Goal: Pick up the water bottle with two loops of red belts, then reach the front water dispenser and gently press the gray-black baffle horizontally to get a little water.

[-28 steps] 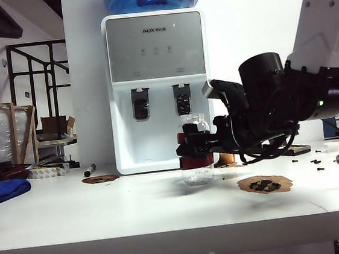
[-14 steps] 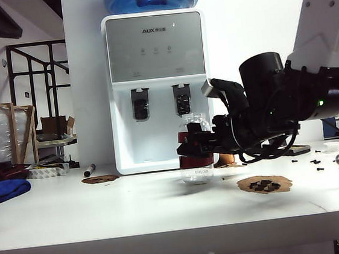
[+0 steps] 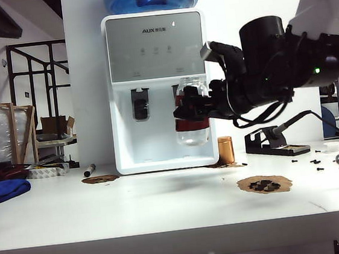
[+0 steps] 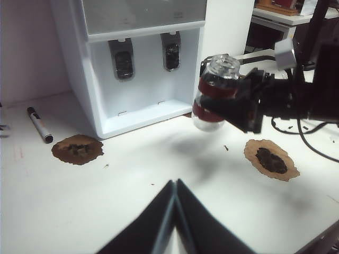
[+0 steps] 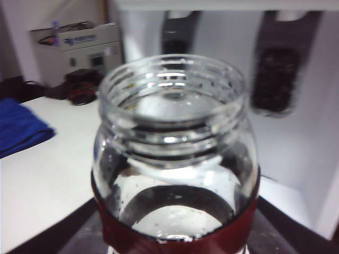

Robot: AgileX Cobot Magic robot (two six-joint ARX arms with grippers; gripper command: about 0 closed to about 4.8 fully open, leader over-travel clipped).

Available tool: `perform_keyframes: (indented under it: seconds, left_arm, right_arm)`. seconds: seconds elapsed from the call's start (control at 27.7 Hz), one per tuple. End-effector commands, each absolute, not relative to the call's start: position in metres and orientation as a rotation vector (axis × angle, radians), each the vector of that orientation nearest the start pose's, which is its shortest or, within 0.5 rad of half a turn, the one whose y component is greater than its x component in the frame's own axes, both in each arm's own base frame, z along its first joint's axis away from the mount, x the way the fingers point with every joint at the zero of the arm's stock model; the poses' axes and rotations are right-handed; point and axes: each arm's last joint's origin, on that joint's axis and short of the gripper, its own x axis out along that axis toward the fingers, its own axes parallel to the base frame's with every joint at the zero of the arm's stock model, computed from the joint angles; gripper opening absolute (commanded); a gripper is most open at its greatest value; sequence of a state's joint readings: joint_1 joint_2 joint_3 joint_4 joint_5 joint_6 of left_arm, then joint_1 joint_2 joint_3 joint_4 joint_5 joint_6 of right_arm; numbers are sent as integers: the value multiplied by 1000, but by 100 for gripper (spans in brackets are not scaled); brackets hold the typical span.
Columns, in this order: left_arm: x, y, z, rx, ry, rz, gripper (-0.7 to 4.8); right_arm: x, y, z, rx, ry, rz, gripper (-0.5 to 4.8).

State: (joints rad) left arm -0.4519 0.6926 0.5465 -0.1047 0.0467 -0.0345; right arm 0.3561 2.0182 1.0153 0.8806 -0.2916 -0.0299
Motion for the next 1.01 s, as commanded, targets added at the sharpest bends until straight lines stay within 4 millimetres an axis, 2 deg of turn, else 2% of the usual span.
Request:
perform_keyframes:
  seconds: [0.04,0.4,0.58,0.76,1.01]
  left_arm:
    - [145,-72,273,16,256,-494,-4]
    - [143,-71,271,22,282,-493,-4]
    - [143,-71,271,21,280,-493,-4]
    - [141,-70,276,12,238,-499,-4]
    - [139,-71,278,-69,240,-544,-4]
  right_arm:
    - [390,154,166,-21,142,555,-2]
    - [405,163,178,-34,172,493,-2]
    - [412,164,170,-45,219,442,-2]
    - [423,176,164,-49,210,434,-3]
    - [442,185,168,-50,164,445,-2]
